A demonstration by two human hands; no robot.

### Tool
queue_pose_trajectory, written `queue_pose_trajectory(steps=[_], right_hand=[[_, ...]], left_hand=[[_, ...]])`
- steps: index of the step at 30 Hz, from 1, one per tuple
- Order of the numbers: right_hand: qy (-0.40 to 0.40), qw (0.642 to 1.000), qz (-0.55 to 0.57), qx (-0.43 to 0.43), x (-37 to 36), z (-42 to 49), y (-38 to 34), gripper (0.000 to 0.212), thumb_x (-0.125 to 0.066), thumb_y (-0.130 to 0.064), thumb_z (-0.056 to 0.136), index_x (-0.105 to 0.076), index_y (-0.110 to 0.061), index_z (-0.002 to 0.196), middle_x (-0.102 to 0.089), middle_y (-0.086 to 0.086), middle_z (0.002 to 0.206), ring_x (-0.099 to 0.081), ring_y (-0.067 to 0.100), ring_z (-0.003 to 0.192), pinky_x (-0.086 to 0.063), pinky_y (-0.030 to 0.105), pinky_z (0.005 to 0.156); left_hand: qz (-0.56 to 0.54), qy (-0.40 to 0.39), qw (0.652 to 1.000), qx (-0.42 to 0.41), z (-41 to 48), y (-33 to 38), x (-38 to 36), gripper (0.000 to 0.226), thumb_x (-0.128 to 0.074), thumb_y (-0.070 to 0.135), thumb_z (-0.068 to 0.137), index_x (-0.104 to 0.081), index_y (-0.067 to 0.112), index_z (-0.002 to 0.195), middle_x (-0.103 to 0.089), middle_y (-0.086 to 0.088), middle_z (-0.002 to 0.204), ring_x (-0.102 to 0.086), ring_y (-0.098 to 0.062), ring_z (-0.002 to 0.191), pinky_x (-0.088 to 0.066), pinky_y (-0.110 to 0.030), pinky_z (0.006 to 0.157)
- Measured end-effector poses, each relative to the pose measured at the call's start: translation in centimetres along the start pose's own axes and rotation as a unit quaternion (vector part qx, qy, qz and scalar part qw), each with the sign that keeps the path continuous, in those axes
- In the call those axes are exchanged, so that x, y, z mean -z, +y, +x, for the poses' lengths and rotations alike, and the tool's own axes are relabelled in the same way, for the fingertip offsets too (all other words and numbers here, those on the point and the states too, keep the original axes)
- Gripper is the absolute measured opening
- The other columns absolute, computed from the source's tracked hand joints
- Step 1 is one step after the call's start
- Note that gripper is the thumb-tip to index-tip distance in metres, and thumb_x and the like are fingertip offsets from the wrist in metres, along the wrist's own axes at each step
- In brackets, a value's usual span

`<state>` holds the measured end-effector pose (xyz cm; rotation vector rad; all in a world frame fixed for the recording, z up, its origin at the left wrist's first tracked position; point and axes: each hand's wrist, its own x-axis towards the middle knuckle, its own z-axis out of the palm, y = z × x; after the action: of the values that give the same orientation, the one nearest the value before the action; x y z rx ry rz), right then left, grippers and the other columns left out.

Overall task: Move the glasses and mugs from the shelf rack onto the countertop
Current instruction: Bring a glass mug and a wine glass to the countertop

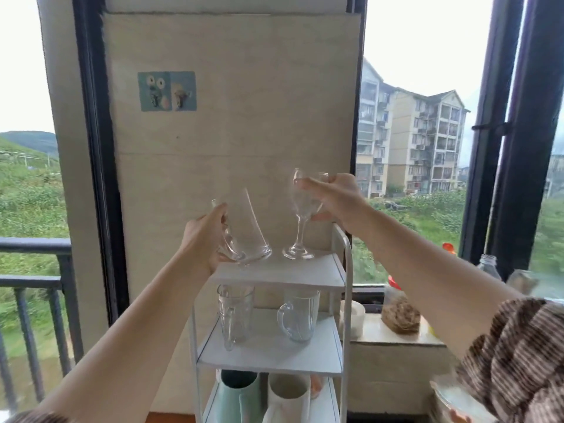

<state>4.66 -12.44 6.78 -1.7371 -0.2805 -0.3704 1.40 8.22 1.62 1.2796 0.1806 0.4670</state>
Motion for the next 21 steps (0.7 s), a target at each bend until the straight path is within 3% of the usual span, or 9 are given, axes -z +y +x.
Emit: queue_pose_trajectory(steps=[3, 6, 9, 14, 18, 21], right_hand=[[0.014, 1.000, 0.019, 0.018, 3.6, -1.9, -1.2, 0.034, -0.083, -0.036, 0.066, -0.070, -0.006, 0.077, -0.072, 0.009, 0.082, -0.074, 0.022, 0.072, -0.062, 0.041, 0.063], [0.005, 0.999, 0.028, 0.026, 7.7, -4.3, -1.4, 0.030, -0.081, -0.035, 0.069, -0.072, -0.010, 0.081, -0.073, 0.007, 0.085, -0.074, 0.016, 0.068, -0.059, 0.033, 0.056], [0.010, 1.000, 0.015, 0.016, 12.3, -7.1, -0.8, 0.037, -0.080, -0.038, 0.070, -0.072, -0.009, 0.093, -0.070, 0.009, 0.094, -0.073, 0.021, 0.082, -0.061, 0.038, 0.062], [0.043, 0.999, -0.014, -0.018, 20.8, -14.2, 0.8, 0.054, -0.080, -0.041, 0.069, -0.068, -0.009, 0.110, -0.065, 0.012, 0.108, -0.068, 0.022, 0.097, -0.062, 0.039, 0.066], [0.084, 0.995, -0.031, -0.047, 28.3, -22.1, 3.1, 0.068, -0.083, -0.051, 0.050, -0.072, -0.010, 0.104, -0.069, 0.010, 0.107, -0.070, 0.022, 0.093, -0.061, 0.036, 0.062], [0.102, 0.990, -0.043, -0.082, 34.1, -29.0, 5.1, 0.055, -0.083, -0.044, 0.060, -0.072, -0.010, 0.101, -0.072, 0.004, 0.089, -0.073, 0.012, 0.074, -0.060, 0.029, 0.056]], left_hand=[[-0.034, -0.043, 0.999, -0.002, -1.2, 0.3, -0.6, 0.024, -0.068, 0.028, 0.080, -0.057, 0.018, 0.061, -0.059, -0.001, 0.069, -0.060, -0.023, 0.062, -0.057, -0.044, 0.054], [-0.046, -0.112, 0.993, -0.001, -2.7, 0.5, -1.4, 0.028, -0.068, 0.026, 0.081, -0.058, 0.017, 0.056, -0.056, -0.005, 0.072, -0.057, -0.027, 0.068, -0.054, -0.046, 0.052], [-0.036, -0.223, 0.974, 0.022, -5.1, 0.2, -3.3, 0.025, -0.061, 0.026, 0.089, -0.055, 0.017, 0.065, -0.052, -0.007, 0.088, -0.057, -0.029, 0.076, -0.055, -0.049, 0.055], [0.011, -0.327, 0.942, 0.070, -12.4, -2.7, -8.8, 0.017, -0.050, 0.029, 0.094, -0.057, 0.014, 0.091, -0.059, -0.017, 0.123, -0.057, -0.039, 0.115, -0.051, -0.063, 0.077], [0.036, -0.388, 0.914, 0.108, -20.9, -6.7, -13.8, 0.015, -0.051, 0.030, 0.094, -0.056, 0.017, 0.098, -0.063, -0.014, 0.123, -0.060, -0.037, 0.111, -0.053, -0.061, 0.077], [0.036, -0.421, 0.895, 0.143, -28.3, -10.2, -17.9, 0.014, -0.055, 0.030, 0.091, -0.060, 0.017, 0.097, -0.067, -0.014, 0.119, -0.065, -0.035, 0.107, -0.057, -0.053, 0.070]])
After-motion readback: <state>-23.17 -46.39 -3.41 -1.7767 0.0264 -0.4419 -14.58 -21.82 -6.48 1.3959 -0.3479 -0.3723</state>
